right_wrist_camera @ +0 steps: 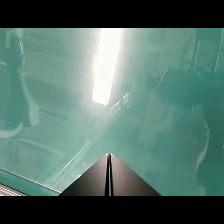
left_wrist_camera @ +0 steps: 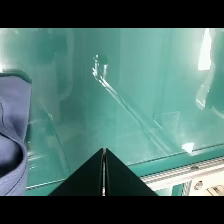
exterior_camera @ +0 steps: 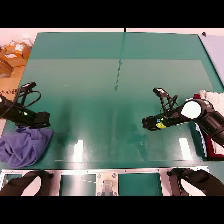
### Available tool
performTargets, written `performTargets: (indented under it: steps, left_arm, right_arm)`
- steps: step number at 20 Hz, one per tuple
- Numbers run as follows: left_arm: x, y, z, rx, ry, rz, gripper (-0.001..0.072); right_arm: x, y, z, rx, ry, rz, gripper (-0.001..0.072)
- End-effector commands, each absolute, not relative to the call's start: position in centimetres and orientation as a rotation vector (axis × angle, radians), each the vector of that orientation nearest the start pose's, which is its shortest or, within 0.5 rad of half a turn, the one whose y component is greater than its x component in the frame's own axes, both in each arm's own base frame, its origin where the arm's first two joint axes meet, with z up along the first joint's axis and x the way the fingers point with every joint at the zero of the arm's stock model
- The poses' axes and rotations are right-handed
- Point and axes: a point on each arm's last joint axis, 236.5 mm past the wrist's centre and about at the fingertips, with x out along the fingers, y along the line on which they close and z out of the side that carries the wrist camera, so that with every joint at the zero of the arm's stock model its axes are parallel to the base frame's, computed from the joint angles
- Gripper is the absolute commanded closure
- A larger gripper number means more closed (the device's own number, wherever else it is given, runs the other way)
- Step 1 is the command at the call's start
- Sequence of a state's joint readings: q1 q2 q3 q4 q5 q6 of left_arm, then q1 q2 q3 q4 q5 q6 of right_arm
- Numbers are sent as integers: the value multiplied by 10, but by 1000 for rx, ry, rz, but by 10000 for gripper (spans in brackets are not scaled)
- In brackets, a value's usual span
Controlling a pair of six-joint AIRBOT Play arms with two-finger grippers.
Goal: Fold the shirts.
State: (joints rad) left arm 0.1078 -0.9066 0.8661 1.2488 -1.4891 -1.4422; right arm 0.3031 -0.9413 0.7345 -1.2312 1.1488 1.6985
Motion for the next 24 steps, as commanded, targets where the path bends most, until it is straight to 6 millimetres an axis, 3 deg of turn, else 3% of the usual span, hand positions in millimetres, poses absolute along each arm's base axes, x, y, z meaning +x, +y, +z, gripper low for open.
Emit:
performTargets:
  steps: [1,3,4,5,6,7,8,11,13,15,17,18,19,20,22,24]
  left_arm:
    - [233,-45,23,-227,1480,-232,682]
    - [229,-16,15,-148,1506,-111,682]
    - [225,15,11,-64,1527,5,680]
    - [219,50,9,25,1546,149,470]
    - [212,79,7,94,1555,280,-11]
    - [203,104,4,147,1564,396,-13]
    - [196,116,-3,167,1575,447,-13]
    - [178,135,-33,91,1585,517,-13]
    - [172,138,-56,14,1566,522,-13]
    - [171,126,-81,-86,1539,492,-13]
    - [173,116,-101,-134,1502,463,3]
    - [173,114,-106,-138,1497,457,114]
    - [170,114,-106,-130,1508,451,579]
    - [168,114,-103,-128,1525,448,682]
    - [179,111,-82,-166,1524,443,684]
    - [206,94,-45,-216,1487,346,684]
  right_arm:
    - [238,150,-16,226,1412,332,700]
    - [238,150,-16,226,1412,332,700]
    - [238,150,-16,226,1412,332,700]
    - [238,150,-16,226,1413,332,700]
    - [238,150,-16,226,1412,332,700]
    - [238,150,-16,226,1413,332,700]
    - [238,150,-16,226,1413,332,700]
    - [238,150,-16,226,1413,332,700]
    - [238,150,-16,226,1413,332,700]
    - [238,150,-17,226,1413,332,700]
    - [238,150,-17,226,1414,332,700]
    - [238,150,-17,226,1413,332,699]
    - [238,150,-17,226,1413,332,700]
    - [238,150,-17,226,1414,332,700]
    - [238,150,-17,226,1413,332,700]
    - [238,150,-17,226,1414,332,699]
